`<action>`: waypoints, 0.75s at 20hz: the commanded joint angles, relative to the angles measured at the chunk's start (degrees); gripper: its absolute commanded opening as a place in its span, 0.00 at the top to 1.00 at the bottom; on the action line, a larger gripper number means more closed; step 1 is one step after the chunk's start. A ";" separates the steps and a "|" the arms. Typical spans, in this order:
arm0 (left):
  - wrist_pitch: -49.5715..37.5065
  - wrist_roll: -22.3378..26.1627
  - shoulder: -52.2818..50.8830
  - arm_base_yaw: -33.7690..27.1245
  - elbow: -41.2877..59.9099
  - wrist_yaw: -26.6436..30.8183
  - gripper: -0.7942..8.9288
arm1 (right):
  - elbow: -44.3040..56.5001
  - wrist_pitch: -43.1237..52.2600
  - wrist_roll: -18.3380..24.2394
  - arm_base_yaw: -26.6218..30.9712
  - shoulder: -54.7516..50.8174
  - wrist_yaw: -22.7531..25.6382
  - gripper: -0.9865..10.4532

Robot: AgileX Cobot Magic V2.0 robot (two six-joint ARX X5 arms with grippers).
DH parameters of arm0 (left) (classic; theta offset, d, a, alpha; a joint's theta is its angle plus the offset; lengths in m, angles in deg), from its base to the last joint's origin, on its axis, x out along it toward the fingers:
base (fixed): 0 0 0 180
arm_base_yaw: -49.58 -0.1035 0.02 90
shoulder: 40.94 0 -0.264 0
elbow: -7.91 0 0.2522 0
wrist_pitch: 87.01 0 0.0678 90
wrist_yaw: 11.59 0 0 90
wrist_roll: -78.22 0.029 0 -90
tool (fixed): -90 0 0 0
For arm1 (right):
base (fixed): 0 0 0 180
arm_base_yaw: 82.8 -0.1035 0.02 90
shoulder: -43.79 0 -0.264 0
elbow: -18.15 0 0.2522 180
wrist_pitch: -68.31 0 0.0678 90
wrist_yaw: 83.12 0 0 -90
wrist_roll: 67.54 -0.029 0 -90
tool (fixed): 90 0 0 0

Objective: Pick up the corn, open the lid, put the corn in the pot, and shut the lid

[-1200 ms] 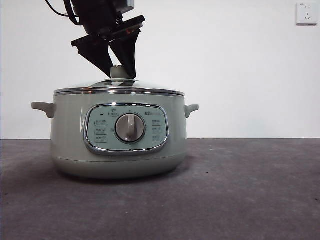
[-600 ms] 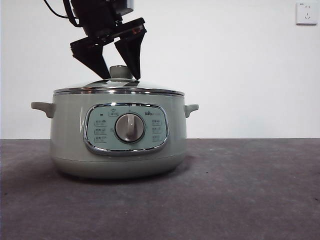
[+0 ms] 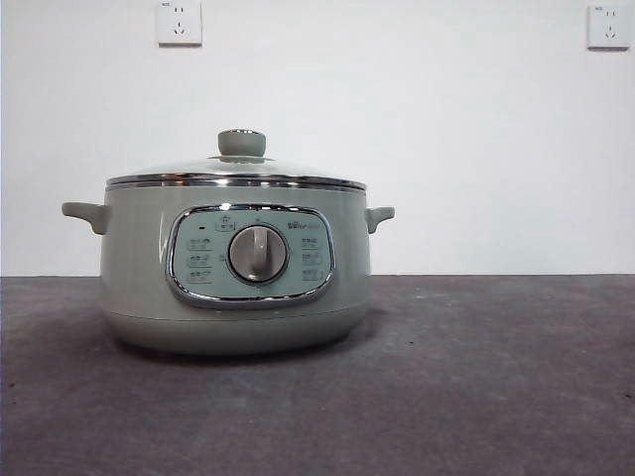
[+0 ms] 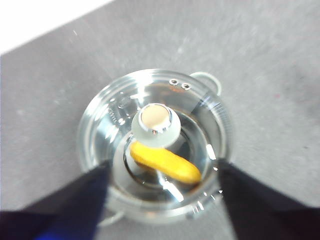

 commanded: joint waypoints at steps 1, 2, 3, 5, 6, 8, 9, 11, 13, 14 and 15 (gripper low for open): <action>0.61 -0.37 -4.44 -0.02 0.20 0.13 0.92 | 0.39 0.33 -0.63 -0.04 -0.04 0.04 0.93; 0.42 -0.37 -6.16 -0.02 0.20 0.13 0.92 | 0.39 0.39 -0.61 -0.04 -0.04 0.04 0.93; 0.37 -0.35 -7.54 -0.02 0.20 0.13 0.92 | 0.39 0.39 -0.61 -0.04 -0.04 0.07 0.93; 0.37 -0.35 -9.38 -0.02 0.20 0.15 0.92 | 0.39 0.39 -0.61 -0.04 -0.04 0.07 0.93; 0.37 -0.35 -9.88 -0.02 0.20 0.15 0.92 | 0.39 0.42 -0.61 -0.04 -0.04 0.07 0.93; 0.37 -0.33 -10.01 -0.02 0.20 0.15 0.92 | 0.39 0.42 -0.61 -0.04 -0.04 0.07 0.93; 0.48 2.23 -9.88 -0.02 0.20 0.68 0.92 | 0.39 0.39 -0.61 -0.04 -0.04 0.07 0.93; 0.90 6.23 -9.60 -0.02 0.20 2.12 0.92 | 0.39 0.42 -0.61 -0.04 -0.04 0.04 0.93; 5.57 6.51 -8.90 -0.33 0.31 4.96 0.92 | 0.39 0.42 -0.61 -0.04 -0.04 0.07 0.93; 6.23 6.27 -8.79 -2.05 1.01 6.95 0.92 | 0.39 0.46 -0.61 -0.04 -0.04 0.07 0.93; 4.81 6.91 -9.33 -4.98 2.78 8.57 0.92 | 0.39 0.48 -0.61 -0.04 -0.04 0.07 0.93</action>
